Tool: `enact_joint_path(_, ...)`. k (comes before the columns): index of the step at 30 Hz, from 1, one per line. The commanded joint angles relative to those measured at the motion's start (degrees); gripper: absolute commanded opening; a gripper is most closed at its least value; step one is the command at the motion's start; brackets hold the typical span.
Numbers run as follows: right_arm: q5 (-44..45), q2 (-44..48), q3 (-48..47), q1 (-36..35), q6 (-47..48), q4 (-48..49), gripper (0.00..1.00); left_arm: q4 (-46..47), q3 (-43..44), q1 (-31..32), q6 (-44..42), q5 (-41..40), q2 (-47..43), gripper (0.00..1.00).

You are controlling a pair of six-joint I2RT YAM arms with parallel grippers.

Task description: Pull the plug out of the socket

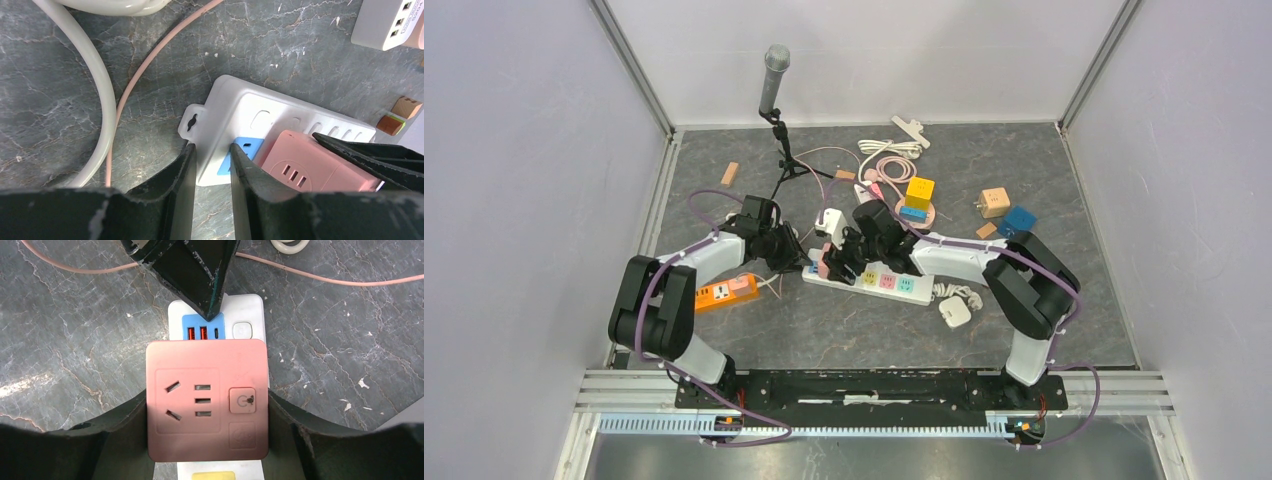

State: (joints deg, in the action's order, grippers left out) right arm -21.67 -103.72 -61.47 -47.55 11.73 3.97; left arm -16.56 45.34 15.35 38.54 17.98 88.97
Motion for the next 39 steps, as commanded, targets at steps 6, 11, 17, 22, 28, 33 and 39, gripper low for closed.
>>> enact_joint_path(6,2.2,2.8,-4.4,-3.9,4.8,3.7,0.00,-6.2,-2.4,0.8,0.2,-4.3,1.2,0.30)
enact_joint_path(11,3.8,5.8,-4.1,-3.2,5.2,4.7,0.00,-4.0,-2.4,0.8,0.3,-4.5,1.3,0.30)
enact_joint_path(17,-2.9,9.7,-4.5,0.3,-3.2,11.7,0.00,-6.3,-2.3,0.9,0.6,-5.3,1.4,0.30)
enact_joint_path(22,0.1,11.9,-7.3,0.5,-2.8,10.0,0.00,-7.3,-1.1,0.8,0.3,-5.7,1.1,0.30)
enact_joint_path(28,15.1,19.3,-2.9,2.4,-4.6,7.6,0.00,-11.2,6.8,0.8,-2.2,-5.4,-1.7,0.37)
enact_joint_path(33,25.4,25.1,0.6,7.0,-8.8,0.0,0.00,-14.2,14.8,0.8,-4.2,-5.5,-5.2,0.50)
enact_joint_path(39,43.9,29.9,4.7,12.6,-16.3,-12.5,0.00,-19.6,22.7,0.6,-8.3,-12.8,-9.5,0.70)
